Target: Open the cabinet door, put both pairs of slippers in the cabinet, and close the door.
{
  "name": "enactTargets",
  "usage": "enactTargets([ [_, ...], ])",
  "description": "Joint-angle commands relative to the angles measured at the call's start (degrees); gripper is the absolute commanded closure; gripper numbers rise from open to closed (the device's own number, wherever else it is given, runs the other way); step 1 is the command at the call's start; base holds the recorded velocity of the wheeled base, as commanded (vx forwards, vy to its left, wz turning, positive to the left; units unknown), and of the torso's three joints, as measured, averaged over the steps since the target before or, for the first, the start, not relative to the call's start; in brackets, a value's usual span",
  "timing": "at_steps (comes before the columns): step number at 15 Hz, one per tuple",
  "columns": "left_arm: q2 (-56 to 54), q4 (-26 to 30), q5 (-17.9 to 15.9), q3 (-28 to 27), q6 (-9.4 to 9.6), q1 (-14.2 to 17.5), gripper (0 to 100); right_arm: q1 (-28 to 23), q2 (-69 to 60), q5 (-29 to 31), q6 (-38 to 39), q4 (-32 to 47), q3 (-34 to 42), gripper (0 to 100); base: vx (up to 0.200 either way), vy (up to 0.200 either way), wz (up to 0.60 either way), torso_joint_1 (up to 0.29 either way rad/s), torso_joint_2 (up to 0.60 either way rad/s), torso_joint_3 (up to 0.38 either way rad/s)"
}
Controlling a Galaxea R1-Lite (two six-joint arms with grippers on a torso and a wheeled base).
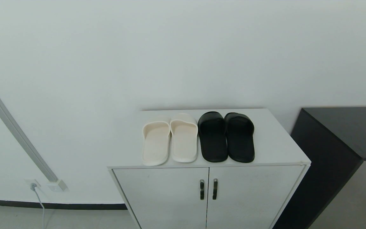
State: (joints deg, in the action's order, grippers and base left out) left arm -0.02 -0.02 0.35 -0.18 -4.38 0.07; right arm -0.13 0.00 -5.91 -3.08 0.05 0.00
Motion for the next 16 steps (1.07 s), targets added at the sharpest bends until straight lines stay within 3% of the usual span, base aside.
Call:
enactTargets([
  [1, 0.0, 0.0, 0.0, 0.0, -0.02, 0.0, 100, 0.0, 0.1, 0.0, 0.0, 0.0, 0.0, 0, 0.000, 0.000, 0.00, 0.000, 0.00, 0.000],
  [10, 0.0, 0.0, 0.0, 0.0, -0.02, 0.0, 100, 0.0, 0.1, 0.2, -0.2, 0.0, 0.0, 0, 0.000, 0.000, 0.00, 0.000, 0.00, 0.000],
  [11, 0.0, 0.0, 0.0, 0.0, -0.02, 0.0, 100, 0.0, 0.8, 0.1, 0.5, -0.6, -1.6, 0, 0.000, 0.000, 0.00, 0.000, 0.00, 0.000],
  [13, 0.0, 0.0, 0.0, 0.0, -0.02, 0.0, 100, 1.0, 10.5, -0.4, 11.4, 3.0, -19.3, 0, 0.000, 0.000, 0.00, 0.000, 0.00, 0.000],
  [14, 0.0, 0.0, 0.0, 0.0, -0.02, 0.0, 100, 1.9, 15.7, -2.5, 9.9, 6.1, -22.0, 0, 0.000, 0.000, 0.00, 0.000, 0.00, 0.000],
  [16, 0.0, 0.0, 0.1, 0.0, -0.02, 0.0, 100, 2.1, 23.6, -5.2, 7.9, 5.9, -20.1, 0, 0.000, 0.000, 0.00, 0.000, 0.00, 0.000],
])
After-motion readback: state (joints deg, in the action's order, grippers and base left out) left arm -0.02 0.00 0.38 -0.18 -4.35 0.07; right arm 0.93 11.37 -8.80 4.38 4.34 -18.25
